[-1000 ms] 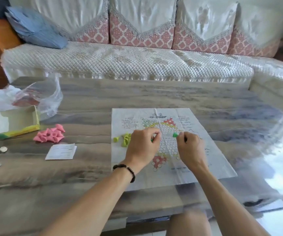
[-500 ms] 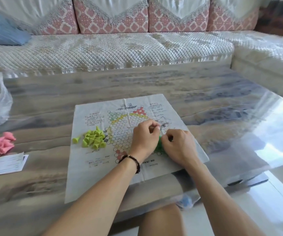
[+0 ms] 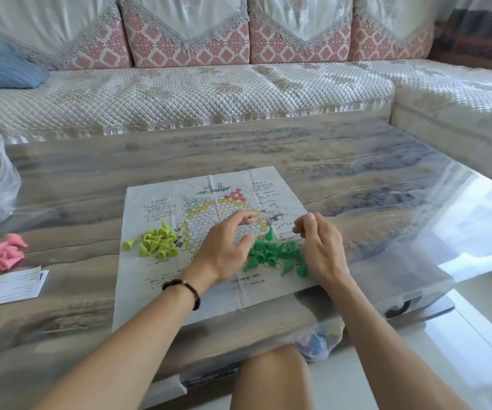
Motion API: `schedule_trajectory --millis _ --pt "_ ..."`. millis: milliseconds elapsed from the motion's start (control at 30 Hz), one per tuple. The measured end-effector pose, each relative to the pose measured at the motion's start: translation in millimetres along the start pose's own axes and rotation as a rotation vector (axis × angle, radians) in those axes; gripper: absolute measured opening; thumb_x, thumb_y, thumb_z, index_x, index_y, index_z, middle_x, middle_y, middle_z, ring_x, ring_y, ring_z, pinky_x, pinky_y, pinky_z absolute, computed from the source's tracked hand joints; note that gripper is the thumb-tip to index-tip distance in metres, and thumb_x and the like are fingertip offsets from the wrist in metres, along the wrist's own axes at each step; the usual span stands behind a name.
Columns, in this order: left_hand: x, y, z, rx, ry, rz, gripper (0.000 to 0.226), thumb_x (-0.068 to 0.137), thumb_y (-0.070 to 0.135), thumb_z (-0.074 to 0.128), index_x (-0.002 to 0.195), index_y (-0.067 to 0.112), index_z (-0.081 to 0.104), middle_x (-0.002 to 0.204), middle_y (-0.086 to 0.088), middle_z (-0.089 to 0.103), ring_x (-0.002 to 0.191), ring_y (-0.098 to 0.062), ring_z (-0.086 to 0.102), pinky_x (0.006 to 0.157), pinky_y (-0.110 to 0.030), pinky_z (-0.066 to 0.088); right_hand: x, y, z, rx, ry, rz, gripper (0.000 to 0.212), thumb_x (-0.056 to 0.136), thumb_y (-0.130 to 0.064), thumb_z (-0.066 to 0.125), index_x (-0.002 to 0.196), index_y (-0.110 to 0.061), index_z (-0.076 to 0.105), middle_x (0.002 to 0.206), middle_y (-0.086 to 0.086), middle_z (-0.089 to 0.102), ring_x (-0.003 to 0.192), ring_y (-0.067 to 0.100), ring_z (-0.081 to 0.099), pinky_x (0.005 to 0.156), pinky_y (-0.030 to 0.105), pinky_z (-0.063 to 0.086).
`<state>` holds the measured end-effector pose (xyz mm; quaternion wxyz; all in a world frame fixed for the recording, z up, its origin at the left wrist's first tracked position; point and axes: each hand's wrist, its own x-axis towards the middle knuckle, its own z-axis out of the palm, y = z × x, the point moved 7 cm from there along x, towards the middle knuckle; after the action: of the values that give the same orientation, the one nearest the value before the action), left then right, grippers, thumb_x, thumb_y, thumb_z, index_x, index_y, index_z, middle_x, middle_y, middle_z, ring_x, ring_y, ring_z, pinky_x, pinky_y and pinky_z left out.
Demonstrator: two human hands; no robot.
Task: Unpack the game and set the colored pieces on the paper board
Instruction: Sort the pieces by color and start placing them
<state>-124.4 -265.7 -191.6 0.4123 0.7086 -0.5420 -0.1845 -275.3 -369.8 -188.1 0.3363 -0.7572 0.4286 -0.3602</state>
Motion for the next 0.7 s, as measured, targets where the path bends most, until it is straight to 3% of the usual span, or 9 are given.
schedule_trajectory --millis 67,167,300,367,467,567,700 --pt "-9 -4 4 0.104 -0.124 -0.001 0.066 0.083 0.024 0.056 0.145 0.019 0.034 0.148 0.0 0.042 0.135 -0.012 0.037 0.114 -0.039 0.031 -2 -1 3 -0.007 -0.005 0.009 0.039 0.103 -0.023 0.03 0.087 -0.012 0.063 0.088 -0.001 0.066 0.084 0.015 0.057 0.082 0.038 0.045" --pt "-20 -10 13 0.252 -0.239 0.005 0.082 0.076 0.026 0.058 0.151 0.019 0.023 0.154 0.0 0.031 0.141 -0.019 0.027 0.117 -0.042 0.023 -3 -10 20 -0.061 -0.055 -0.018 0.038 0.103 -0.026 0.028 0.094 -0.012 0.062 0.094 0.002 0.067 0.089 0.019 0.057 0.081 0.036 0.043" --pt "-26 -11 7 0.351 -0.182 0.059 0.072 0.084 0.03 0.06 0.148 0.016 0.03 0.148 -0.002 0.041 0.137 -0.022 0.033 0.117 -0.04 0.024 -2 -29 30 -0.059 -0.1 -0.078 0.04 0.103 -0.027 0.03 0.101 0.001 0.059 0.097 0.014 0.065 0.092 0.026 0.055 0.07 0.026 0.032" --pt "-29 -13 4 0.422 -0.175 0.08 0.07 0.09 0.036 0.058 0.149 0.014 0.028 0.154 -0.002 0.033 0.144 -0.018 0.022 0.121 -0.037 0.011 -1 -32 29 -0.037 -0.131 -0.118 0.041 0.104 -0.027 0.029 0.104 0.001 0.059 0.1 0.015 0.064 0.096 0.025 0.056 0.074 0.024 0.035" --pt "-34 -13 7 0.473 -0.172 0.125 0.06 0.096 0.041 0.049 0.149 0.017 0.031 0.156 0.002 0.029 0.147 -0.014 0.015 0.121 -0.036 0.003 -3 -27 35 -0.061 -0.273 -0.108 0.039 0.104 -0.034 0.027 0.109 -0.017 0.062 0.098 -0.004 0.07 0.093 0.009 0.059 0.084 0.02 0.041" --pt "-35 -7 13 0.459 -0.168 0.147 0.051 0.099 0.036 0.045 0.147 0.022 0.035 0.152 0.003 0.036 0.146 -0.015 0.018 0.12 -0.039 0.006 -4 -20 35 -0.034 -0.309 -0.048 0.041 0.104 -0.034 0.027 0.109 -0.019 0.064 0.094 -0.008 0.072 0.086 -0.005 0.058 0.074 0.004 0.037" --pt "-36 -4 14 0.432 -0.146 0.146 0.055 0.098 0.04 0.048 0.148 0.023 0.033 0.147 -0.004 0.045 0.145 -0.015 0.022 0.117 -0.03 0.005 -5 -7 14 0.158 -0.148 0.047 0.045 0.102 -0.038 0.025 0.1 -0.021 0.067 0.094 -0.006 0.073 0.095 0.008 0.064 0.087 0.031 0.048"
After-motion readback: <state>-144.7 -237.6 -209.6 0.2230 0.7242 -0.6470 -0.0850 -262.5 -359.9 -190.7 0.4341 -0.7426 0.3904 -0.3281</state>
